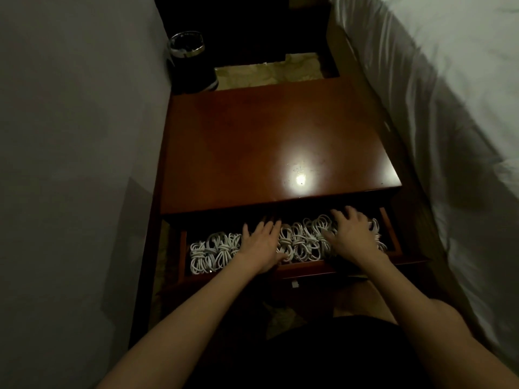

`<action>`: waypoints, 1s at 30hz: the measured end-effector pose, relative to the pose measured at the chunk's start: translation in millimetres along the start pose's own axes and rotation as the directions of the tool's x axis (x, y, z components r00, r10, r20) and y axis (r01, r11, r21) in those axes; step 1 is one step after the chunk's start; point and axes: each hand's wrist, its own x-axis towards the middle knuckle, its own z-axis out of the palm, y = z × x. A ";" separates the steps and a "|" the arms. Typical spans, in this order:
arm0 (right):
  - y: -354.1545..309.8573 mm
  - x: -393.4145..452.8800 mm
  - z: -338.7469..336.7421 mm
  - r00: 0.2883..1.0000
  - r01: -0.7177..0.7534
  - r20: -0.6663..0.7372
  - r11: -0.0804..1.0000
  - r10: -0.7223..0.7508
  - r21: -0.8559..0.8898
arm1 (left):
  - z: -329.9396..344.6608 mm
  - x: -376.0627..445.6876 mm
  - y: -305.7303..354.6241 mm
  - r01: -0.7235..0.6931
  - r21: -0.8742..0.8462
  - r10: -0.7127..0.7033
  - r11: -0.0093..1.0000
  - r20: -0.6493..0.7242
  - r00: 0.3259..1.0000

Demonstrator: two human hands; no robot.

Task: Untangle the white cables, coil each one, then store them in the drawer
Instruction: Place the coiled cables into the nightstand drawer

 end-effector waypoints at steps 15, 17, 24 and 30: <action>-15.2 -5.1 15.2 0.992 -0.019 0.127 0.999 0.025 -0.050 | -0.6 -11.6 -15.5 0.159 -0.085 -0.157 0.984 0.028 0.987; -1.5 -7.6 15.6 0.986 -0.102 0.126 0.994 0.106 -0.032 | 0.3 -18.6 -22.9 0.243 -0.113 -0.237 0.963 0.061 0.970; 6.3 -4.1 18.9 0.963 -0.158 0.229 0.987 0.144 0.043 | 11.4 -24.3 -28.7 0.299 -0.122 -0.286 0.946 0.117 0.951; -21.9 -9.8 14.0 0.984 -0.106 0.146 0.994 0.105 0.003 | 6.2 -29.4 -35.9 0.309 -0.123 -0.295 0.943 0.120 0.948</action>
